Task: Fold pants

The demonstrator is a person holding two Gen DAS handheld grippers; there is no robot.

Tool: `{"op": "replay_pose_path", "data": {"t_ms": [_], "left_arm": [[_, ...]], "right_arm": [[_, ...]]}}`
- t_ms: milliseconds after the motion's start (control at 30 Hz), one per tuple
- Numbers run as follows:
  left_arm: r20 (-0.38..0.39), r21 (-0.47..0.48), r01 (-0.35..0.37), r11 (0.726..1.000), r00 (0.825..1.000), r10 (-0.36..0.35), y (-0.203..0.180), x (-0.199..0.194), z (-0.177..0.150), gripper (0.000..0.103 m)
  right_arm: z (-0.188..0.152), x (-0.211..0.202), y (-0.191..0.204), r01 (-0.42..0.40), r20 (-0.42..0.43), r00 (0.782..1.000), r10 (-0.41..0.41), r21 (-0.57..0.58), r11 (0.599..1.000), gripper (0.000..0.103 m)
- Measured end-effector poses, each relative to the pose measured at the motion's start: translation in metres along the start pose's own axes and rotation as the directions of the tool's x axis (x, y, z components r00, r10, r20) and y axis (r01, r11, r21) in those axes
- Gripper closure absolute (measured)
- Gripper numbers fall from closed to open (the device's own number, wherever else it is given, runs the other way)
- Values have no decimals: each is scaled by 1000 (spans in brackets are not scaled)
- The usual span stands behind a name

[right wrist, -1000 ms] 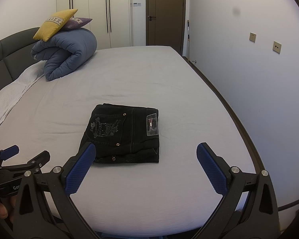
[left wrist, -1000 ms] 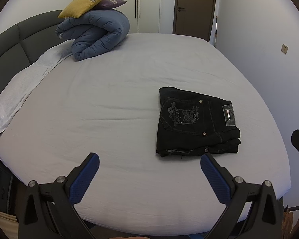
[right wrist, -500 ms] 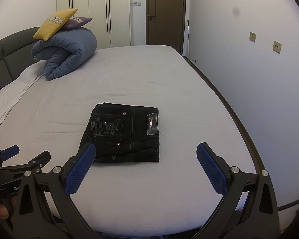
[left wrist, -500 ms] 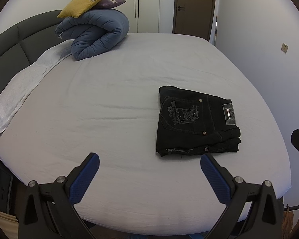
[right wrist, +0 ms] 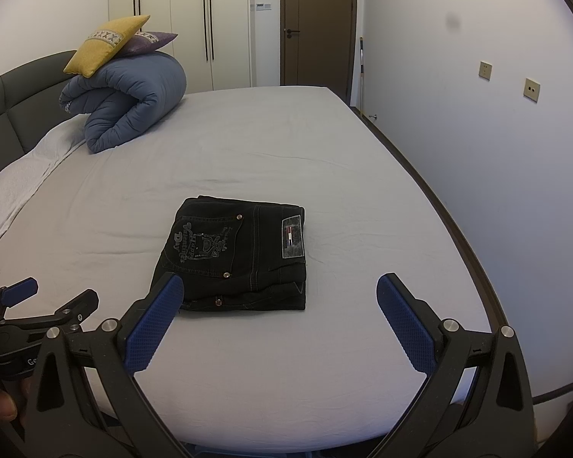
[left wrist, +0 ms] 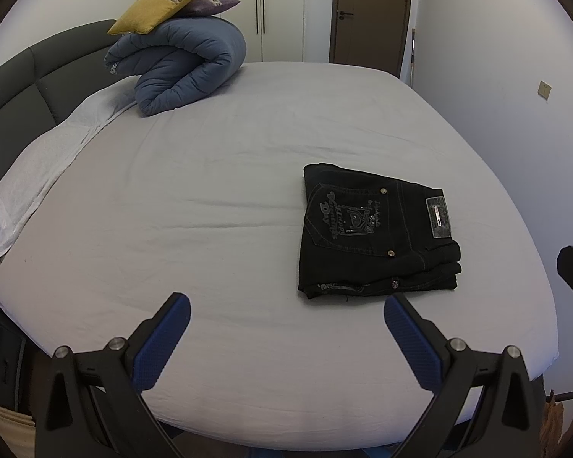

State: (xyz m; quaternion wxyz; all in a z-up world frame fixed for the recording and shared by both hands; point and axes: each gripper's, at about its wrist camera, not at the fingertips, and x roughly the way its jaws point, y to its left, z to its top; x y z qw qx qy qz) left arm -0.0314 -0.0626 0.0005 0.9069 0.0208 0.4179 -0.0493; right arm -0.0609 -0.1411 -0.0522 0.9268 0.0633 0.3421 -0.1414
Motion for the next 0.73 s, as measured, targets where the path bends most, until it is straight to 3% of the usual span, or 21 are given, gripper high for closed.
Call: {"op": "replay_pose_path", "data": {"t_ms": [733], "left_arm": [[-4,0,14,1000,1000,-14,5,4,-2,0]], "right_arm": [[-2,11,1,-22,-24,999,21,-13,1000,0]]}}
